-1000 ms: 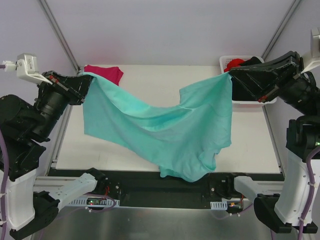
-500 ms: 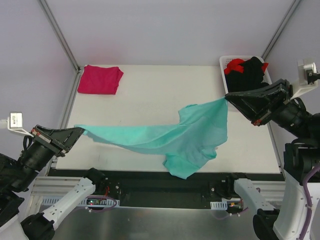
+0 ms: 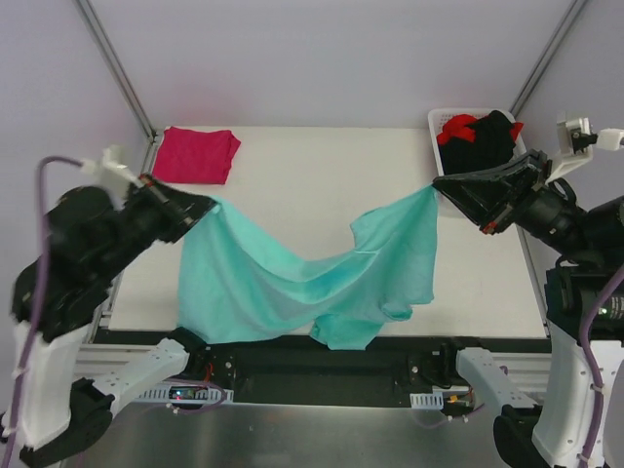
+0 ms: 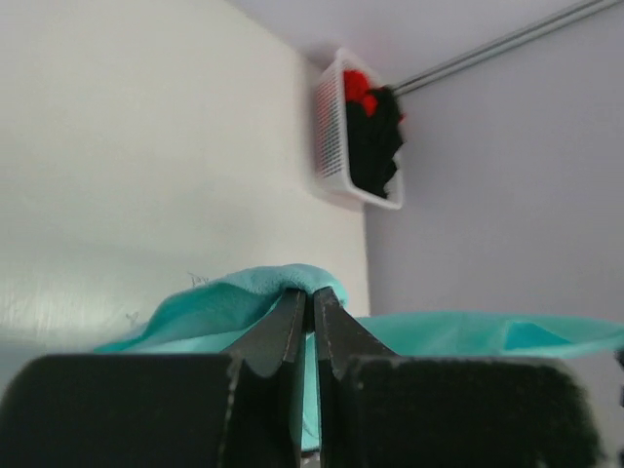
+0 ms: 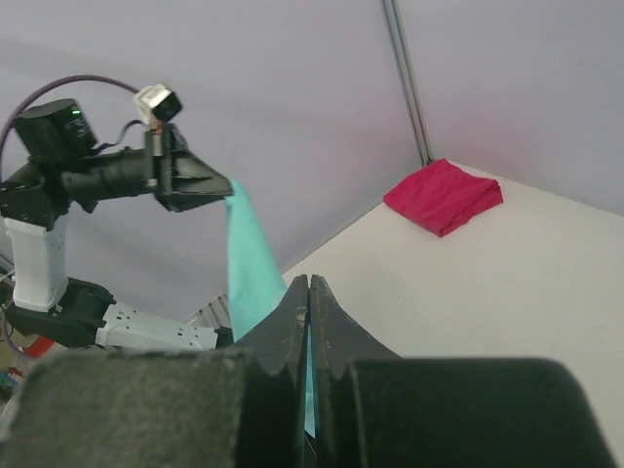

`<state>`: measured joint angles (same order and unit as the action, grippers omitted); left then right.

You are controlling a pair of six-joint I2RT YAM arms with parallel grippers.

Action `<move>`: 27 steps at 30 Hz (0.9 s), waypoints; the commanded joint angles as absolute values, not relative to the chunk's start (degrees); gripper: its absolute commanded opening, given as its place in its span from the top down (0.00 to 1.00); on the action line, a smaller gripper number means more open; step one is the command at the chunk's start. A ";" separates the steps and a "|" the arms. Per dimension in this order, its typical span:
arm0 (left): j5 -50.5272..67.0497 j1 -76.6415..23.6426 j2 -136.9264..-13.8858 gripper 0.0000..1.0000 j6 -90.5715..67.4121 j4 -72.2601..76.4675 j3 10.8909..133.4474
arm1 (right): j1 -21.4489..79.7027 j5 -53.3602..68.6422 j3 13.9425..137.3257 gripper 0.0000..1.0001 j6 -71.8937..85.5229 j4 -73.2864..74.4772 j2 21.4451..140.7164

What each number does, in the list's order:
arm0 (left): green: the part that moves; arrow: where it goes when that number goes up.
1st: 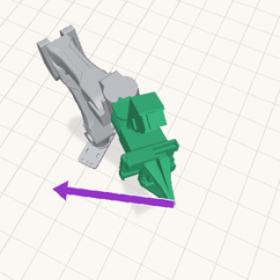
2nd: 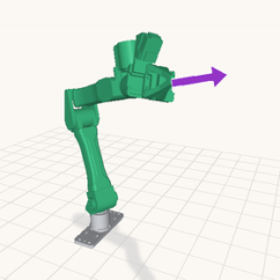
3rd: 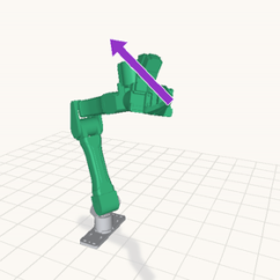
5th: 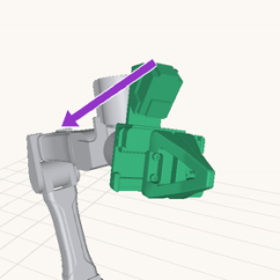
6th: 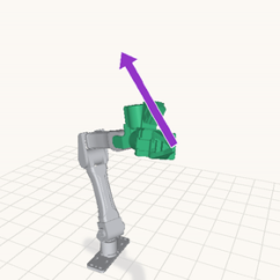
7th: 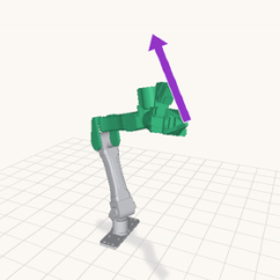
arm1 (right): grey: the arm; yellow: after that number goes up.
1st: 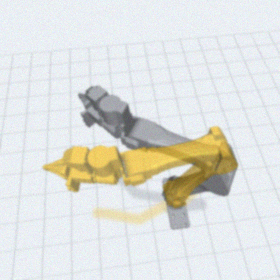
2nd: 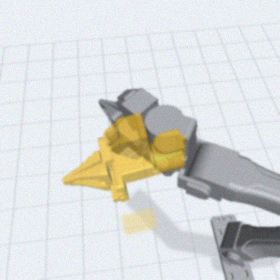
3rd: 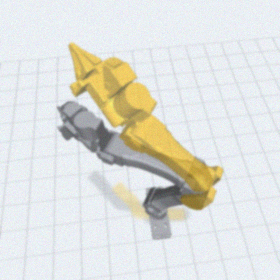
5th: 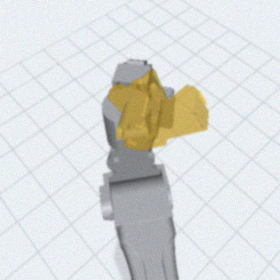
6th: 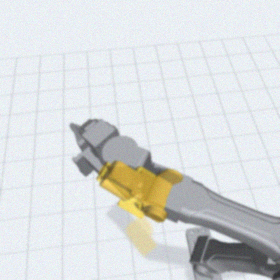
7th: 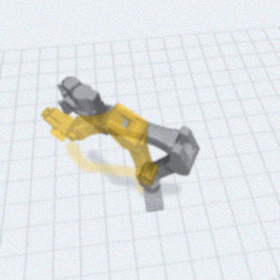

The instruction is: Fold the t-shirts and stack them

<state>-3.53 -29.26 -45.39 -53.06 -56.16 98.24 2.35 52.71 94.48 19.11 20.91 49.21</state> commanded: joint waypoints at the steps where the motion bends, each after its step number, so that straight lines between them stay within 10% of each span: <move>1: -1.50 -29.44 -54.83 1.00 -53.35 -44.85 87.47 | 2.46 51.15 91.07 0.99 14.33 22.24 50.27; 27: -10.44 -30.06 -70.21 1.00 -47.83 -27.43 57.03 | 12.83 43.07 79.45 0.99 3.52 23.64 56.95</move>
<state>-0.71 -29.32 -65.63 -52.99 -30.63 54.57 10.09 46.15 79.88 5.91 25.98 56.75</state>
